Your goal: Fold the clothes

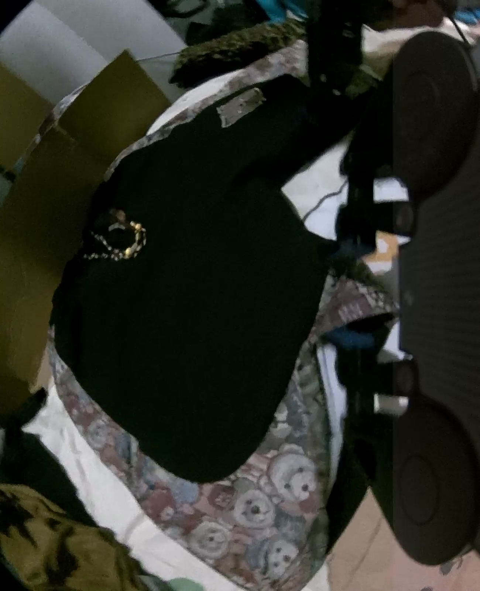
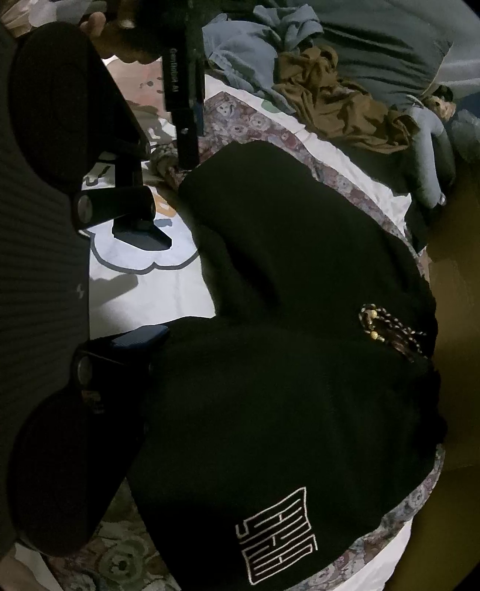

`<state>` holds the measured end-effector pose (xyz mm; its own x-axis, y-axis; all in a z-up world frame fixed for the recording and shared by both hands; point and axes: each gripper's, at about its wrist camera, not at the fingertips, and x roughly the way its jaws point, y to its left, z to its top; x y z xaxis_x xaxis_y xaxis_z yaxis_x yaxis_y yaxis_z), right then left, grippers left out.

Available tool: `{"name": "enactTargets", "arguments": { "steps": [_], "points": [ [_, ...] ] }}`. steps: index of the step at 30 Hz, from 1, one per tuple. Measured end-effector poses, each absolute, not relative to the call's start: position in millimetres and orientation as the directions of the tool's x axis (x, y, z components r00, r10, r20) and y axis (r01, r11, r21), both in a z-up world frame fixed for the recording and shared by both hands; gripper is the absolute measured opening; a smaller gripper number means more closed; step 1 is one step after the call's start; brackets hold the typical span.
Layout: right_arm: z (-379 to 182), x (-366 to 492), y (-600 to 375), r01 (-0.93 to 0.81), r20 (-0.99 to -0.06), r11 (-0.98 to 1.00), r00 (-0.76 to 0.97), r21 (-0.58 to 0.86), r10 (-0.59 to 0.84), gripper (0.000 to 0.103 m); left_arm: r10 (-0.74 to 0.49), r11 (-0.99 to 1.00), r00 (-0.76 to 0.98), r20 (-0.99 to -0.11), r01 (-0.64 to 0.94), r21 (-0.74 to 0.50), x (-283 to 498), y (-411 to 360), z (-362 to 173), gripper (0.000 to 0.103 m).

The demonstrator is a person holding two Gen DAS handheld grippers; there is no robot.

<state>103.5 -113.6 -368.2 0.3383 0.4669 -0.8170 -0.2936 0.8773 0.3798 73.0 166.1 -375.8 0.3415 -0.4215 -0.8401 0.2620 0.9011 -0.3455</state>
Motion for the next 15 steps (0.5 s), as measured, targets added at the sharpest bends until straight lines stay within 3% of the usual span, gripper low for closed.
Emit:
{"name": "enactTargets", "arguments": {
  "steps": [4, 15],
  "points": [
    [-368.0, 104.2, -112.1, -0.296, -0.817, 0.877, 0.338, 0.379, 0.467, 0.052, -0.444, 0.895, 0.349, -0.825, 0.202, -0.397, 79.4, 181.9, -374.4, 0.002],
    [-370.5, 102.6, -111.1, -0.298, -0.824, 0.877, 0.325, 0.376, 0.464, 0.052, -0.396, 0.912, 0.454, -0.798, 0.089, -0.401, 116.5, 210.5, -366.3, 0.001]
  ]
}}
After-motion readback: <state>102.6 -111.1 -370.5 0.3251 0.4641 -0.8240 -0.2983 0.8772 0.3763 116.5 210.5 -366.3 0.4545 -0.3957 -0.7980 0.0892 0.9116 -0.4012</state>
